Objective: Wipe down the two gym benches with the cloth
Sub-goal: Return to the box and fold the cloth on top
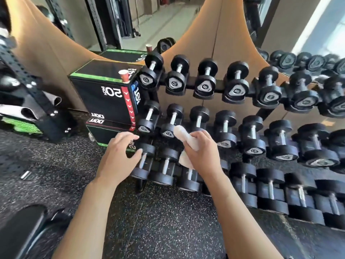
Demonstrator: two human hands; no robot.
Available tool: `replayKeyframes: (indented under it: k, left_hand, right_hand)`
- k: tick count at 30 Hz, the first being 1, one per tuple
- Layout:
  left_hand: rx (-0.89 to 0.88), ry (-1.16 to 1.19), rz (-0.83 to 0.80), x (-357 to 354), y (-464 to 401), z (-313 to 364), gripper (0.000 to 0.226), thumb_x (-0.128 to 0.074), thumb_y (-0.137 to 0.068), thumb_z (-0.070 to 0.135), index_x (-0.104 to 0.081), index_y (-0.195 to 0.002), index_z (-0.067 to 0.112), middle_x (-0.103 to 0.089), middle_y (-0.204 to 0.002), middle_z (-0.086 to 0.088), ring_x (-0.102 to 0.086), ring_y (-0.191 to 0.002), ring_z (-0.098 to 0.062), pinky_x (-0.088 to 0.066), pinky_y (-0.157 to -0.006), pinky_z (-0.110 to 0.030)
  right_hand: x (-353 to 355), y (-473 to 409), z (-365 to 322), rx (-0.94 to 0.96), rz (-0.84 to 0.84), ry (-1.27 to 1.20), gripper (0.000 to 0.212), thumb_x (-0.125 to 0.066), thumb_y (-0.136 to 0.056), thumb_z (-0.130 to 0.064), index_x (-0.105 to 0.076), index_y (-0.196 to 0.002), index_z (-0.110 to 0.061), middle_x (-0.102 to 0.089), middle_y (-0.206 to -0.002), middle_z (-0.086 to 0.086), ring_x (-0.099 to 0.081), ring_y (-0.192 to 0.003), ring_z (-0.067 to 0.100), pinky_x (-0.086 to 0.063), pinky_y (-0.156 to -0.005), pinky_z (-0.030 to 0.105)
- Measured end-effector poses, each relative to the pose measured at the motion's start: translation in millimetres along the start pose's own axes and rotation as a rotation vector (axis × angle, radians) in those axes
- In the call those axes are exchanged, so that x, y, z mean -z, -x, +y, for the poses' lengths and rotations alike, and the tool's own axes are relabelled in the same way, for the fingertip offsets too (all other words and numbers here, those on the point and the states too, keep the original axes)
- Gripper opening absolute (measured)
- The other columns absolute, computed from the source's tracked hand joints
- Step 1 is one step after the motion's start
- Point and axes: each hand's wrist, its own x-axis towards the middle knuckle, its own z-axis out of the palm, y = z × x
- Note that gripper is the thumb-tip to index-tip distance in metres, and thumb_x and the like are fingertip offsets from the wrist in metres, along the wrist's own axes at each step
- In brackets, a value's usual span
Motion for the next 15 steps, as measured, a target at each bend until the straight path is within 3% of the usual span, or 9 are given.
replayKeyframes:
  k: [10,15]
  left_hand:
    - [0.166,-0.066,0.098,74,-28,-129,0.037,-0.068,-0.095,0.038,-0.06,-0.132,0.036,-0.048,-0.141,0.02,-0.044,-0.134,-0.008,-0.039,-0.102,-0.031]
    - [0.2,-0.094,0.137,130,-56,-232,0.038,-0.067,-0.096,0.04,-0.059,-0.133,0.036,-0.047,-0.142,0.019,-0.045,-0.135,-0.01,-0.042,-0.103,-0.034]
  right_hand:
    - [-145,-66,-86,0.137,-0.13,-0.06,0.016,-0.073,-0.091,-0.031,-0.068,-0.105,-0.024,-0.056,-0.096,-0.014,-0.054,-0.084,0.007,-0.042,-0.074,0.026]
    - [-247,-97,-150,0.175,-0.189,-0.077,0.019,-0.072,-0.091,-0.033,-0.069,-0.108,-0.025,-0.053,-0.097,-0.021,-0.05,-0.087,0.0,-0.035,-0.071,0.004]
